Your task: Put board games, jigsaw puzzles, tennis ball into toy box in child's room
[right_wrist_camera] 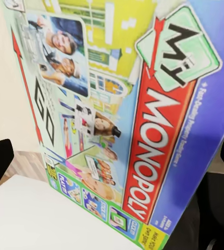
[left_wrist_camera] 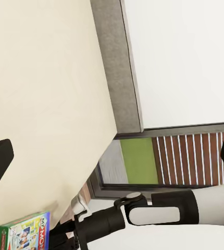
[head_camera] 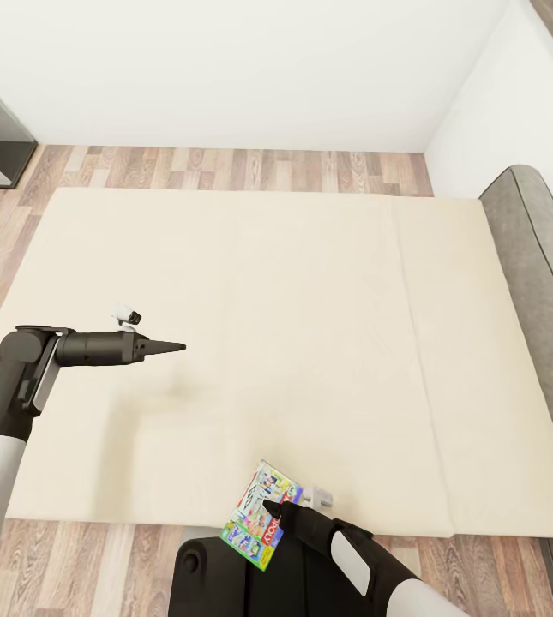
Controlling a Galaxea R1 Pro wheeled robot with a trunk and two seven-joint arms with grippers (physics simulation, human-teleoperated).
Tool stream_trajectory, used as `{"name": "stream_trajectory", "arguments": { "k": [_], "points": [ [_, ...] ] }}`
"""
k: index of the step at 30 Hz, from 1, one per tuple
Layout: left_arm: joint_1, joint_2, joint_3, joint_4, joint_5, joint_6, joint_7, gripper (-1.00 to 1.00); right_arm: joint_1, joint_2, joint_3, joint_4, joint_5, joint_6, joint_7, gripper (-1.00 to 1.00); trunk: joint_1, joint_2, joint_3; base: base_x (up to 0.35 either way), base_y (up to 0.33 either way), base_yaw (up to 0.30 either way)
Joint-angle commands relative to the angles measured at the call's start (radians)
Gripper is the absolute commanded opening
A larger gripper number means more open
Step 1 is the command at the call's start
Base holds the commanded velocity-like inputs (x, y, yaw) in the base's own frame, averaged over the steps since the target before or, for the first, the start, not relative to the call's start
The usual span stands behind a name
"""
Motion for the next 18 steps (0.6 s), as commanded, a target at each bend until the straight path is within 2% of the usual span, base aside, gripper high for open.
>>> {"name": "stream_trajectory", "arguments": {
  "k": [1,12,18],
  "points": [
    [0.000,0.001,0.000,0.000,0.000,0.011,-0.004,1.00,0.000,0.000,0.004,0.000,-0.008,0.004,0.000,1.00,0.001,-0.001,-0.001,0.000,0.090,0.000],
    [0.000,0.001,0.000,0.000,0.000,0.011,-0.004,1.00,0.000,0.000,0.004,0.000,-0.008,0.004,0.000,1.00,0.001,-0.001,-0.001,0.000,0.023,0.000],
    [0.000,0.001,0.000,0.000,0.000,0.011,-0.004,1.00,0.000,0.000,0.004,0.000,-0.008,0.004,0.000,1.00,0.001,-0.001,-0.001,0.000,0.092,0.000]
  ]
}}
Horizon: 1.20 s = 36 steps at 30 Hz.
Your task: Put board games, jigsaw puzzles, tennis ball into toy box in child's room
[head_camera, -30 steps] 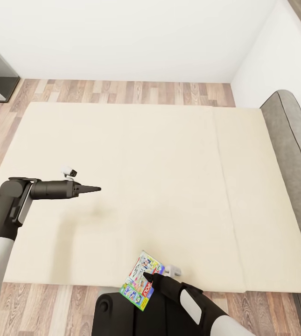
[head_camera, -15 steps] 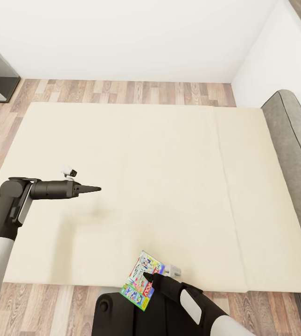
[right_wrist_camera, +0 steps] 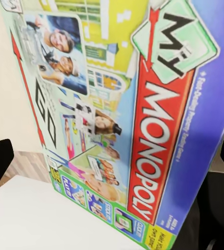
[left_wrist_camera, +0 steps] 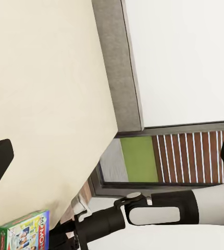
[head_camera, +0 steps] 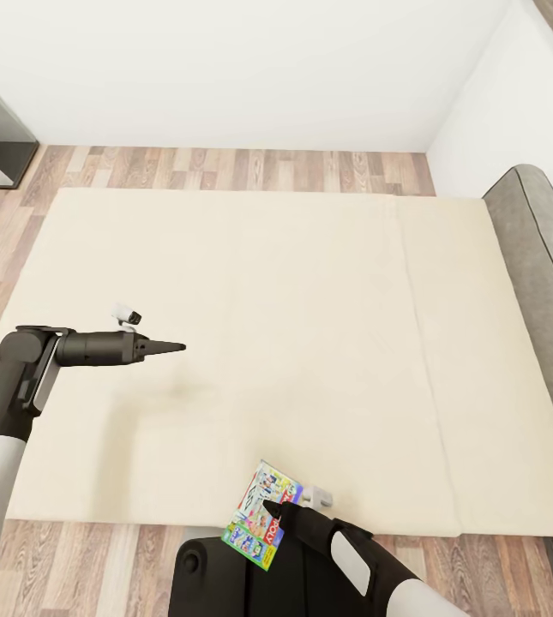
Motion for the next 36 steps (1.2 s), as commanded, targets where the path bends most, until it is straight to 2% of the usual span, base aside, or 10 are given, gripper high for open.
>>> {"name": "stream_trajectory", "arguments": {
  "k": [1,36],
  "points": [
    [0.000,0.001,0.000,0.000,0.000,0.011,-0.004,1.00,0.000,0.000,0.003,0.000,-0.008,0.004,0.000,1.00,0.001,-0.001,-0.001,0.000,0.076,0.000],
    [0.000,0.001,0.000,0.000,0.001,0.011,-0.006,1.00,0.000,0.000,0.003,0.000,-0.008,0.004,0.000,1.00,0.001,-0.001,-0.001,0.000,0.042,0.000]
  ]
}}
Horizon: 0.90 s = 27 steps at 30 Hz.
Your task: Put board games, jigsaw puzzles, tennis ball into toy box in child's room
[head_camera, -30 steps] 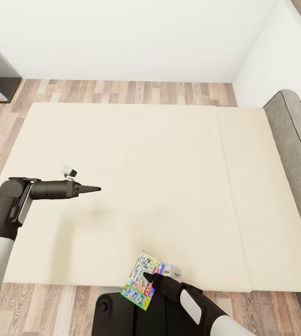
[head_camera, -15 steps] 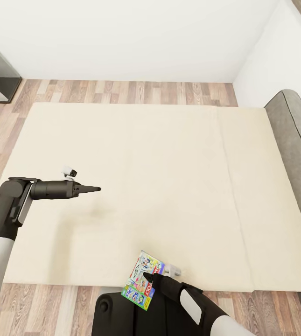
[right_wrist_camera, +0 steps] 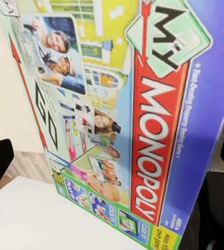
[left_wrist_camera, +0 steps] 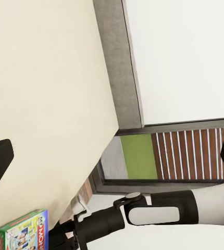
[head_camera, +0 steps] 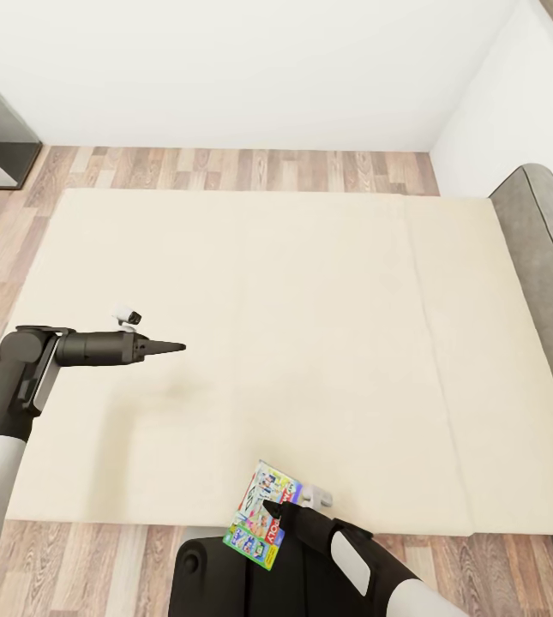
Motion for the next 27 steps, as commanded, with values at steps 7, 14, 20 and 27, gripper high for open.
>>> {"name": "stream_trajectory", "arguments": {
  "k": [7,14,20,27],
  "points": [
    [0.000,0.001,0.000,0.000,0.000,0.011,-0.004,1.00,0.000,0.000,0.003,0.000,-0.008,0.004,0.000,1.00,0.001,-0.001,-0.001,0.000,0.016,0.000],
    [0.000,0.001,0.000,0.000,-0.001,0.011,-0.005,1.00,0.000,0.000,0.003,0.000,-0.008,0.004,0.000,1.00,0.001,-0.001,-0.001,0.000,0.022,0.000],
    [-0.001,0.001,0.000,0.000,0.000,0.011,-0.004,1.00,0.000,0.000,0.003,0.000,-0.008,0.004,0.000,1.00,0.001,-0.001,-0.001,0.000,0.128,0.000],
    [0.000,0.001,0.000,0.000,0.000,0.011,-0.005,1.00,0.000,0.000,0.003,0.000,-0.008,0.004,0.000,1.00,0.001,-0.001,-0.001,0.000,0.017,0.000]
  ]
}}
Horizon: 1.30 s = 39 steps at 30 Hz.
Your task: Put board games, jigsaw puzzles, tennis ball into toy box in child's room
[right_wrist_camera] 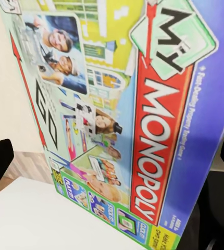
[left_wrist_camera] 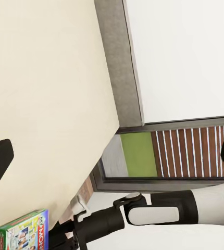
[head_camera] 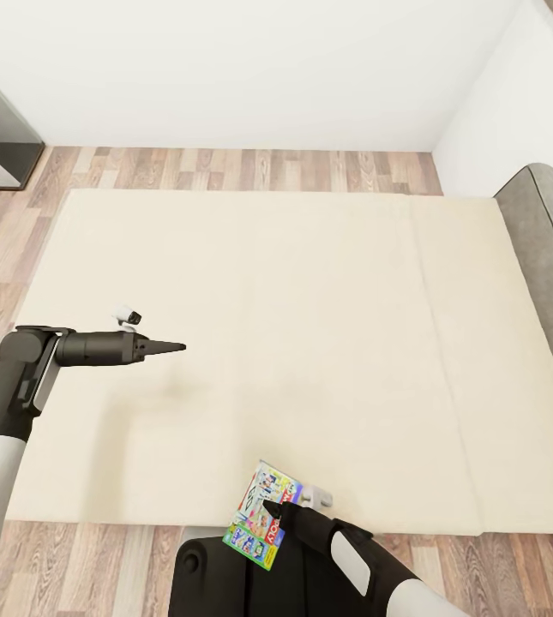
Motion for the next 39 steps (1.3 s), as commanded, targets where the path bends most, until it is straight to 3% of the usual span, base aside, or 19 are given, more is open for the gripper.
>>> {"name": "stream_trajectory", "arguments": {
  "k": [1,39],
  "points": [
    [0.000,0.000,0.000,0.000,0.000,0.011,-0.004,1.00,0.000,0.000,0.003,0.000,-0.008,0.004,0.000,1.00,0.001,-0.001,-0.001,0.000,0.002,0.000],
    [0.000,0.000,0.000,0.000,-0.001,0.011,-0.003,1.00,0.000,0.000,0.003,-0.001,-0.008,0.004,0.000,1.00,0.001,-0.001,-0.001,0.004,0.067,0.000]
  ]
}}
